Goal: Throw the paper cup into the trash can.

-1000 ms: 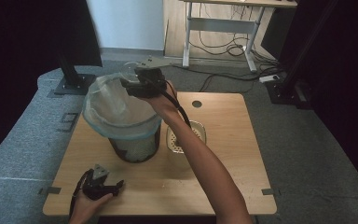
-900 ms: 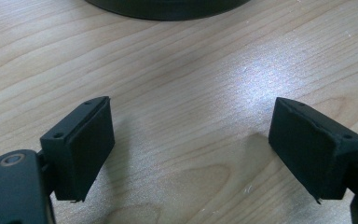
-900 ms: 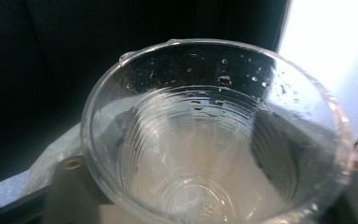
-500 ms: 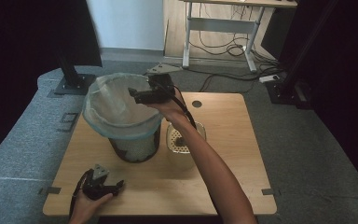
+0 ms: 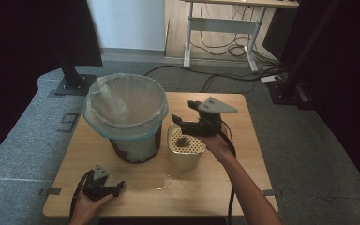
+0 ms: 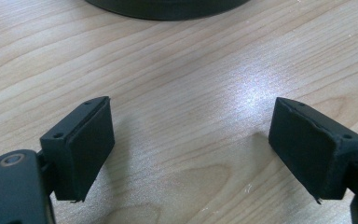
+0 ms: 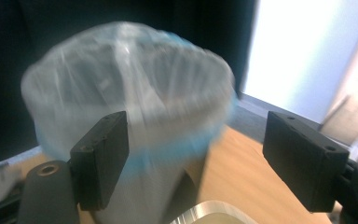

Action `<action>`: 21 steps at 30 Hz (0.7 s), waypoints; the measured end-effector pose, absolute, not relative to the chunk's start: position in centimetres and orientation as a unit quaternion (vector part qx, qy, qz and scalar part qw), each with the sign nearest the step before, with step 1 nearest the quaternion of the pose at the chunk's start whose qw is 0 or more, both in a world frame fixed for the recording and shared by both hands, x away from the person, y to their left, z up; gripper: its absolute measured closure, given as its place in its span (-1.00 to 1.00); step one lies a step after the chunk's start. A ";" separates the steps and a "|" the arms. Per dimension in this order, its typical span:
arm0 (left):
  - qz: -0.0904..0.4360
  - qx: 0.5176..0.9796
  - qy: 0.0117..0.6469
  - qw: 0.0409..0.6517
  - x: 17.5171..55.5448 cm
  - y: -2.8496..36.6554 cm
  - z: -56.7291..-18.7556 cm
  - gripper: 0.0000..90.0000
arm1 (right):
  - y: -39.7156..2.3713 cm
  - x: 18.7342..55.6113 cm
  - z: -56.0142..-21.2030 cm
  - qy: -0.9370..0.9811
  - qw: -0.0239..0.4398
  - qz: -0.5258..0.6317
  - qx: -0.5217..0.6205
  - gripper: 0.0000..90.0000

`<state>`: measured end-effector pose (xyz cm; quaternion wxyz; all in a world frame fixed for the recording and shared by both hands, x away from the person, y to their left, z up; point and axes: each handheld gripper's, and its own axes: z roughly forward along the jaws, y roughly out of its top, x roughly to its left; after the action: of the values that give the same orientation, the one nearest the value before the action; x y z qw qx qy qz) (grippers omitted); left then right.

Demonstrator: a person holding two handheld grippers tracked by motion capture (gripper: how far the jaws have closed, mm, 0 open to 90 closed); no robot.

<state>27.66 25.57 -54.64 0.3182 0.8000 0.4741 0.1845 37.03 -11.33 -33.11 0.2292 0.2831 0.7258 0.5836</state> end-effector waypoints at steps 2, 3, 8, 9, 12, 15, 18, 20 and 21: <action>0.185 0.800 0.474 0.318 27.7 25.6 -54.6 -0.70 | -12.4 36.4 -33.9 0.724 0.231 0.583 0.288 -0.49; 0.185 0.799 0.475 0.318 27.7 25.6 -54.6 -0.70 | -13.7 35.8 -34.9 0.721 0.233 0.583 0.293 -0.48; 0.185 0.799 0.475 0.318 27.8 25.6 -54.6 -0.70 | -18.1 33.4 -39.3 0.705 0.238 0.578 0.333 -0.46; 0.185 0.799 0.476 0.318 27.8 25.6 -54.6 -0.70 | -19.0 33.0 -40.4 0.703 0.239 0.576 0.341 -0.46; 0.185 0.799 0.476 0.317 27.8 25.6 -54.6 -0.70 | -20.4 32.2 -42.8 0.701 0.237 0.569 0.358 -0.44; 0.186 0.798 0.477 0.318 27.8 25.6 -54.6 -0.70 | -21.2 31.8 -45.3 0.703 0.236 0.557 0.373 -0.44; 0.186 0.798 0.477 0.318 27.8 25.6 -54.6 -0.70 | -21.8 31.6 -48.1 0.710 0.231 0.539 0.390 -0.43; 0.186 0.798 0.478 0.318 27.8 25.6 -54.6 -0.70 | -21.9 31.6 -48.7 0.710 0.229 0.537 0.394 -0.43; 0.186 0.798 0.478 0.318 27.8 25.6 -54.6 -0.70 | -22.1 31.6 -49.4 0.709 0.227 0.534 0.400 -0.42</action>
<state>27.78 25.57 -54.64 0.3176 0.7979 0.4775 0.1855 31.56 -22.07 -49.36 0.2274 0.3998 0.7093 0.5341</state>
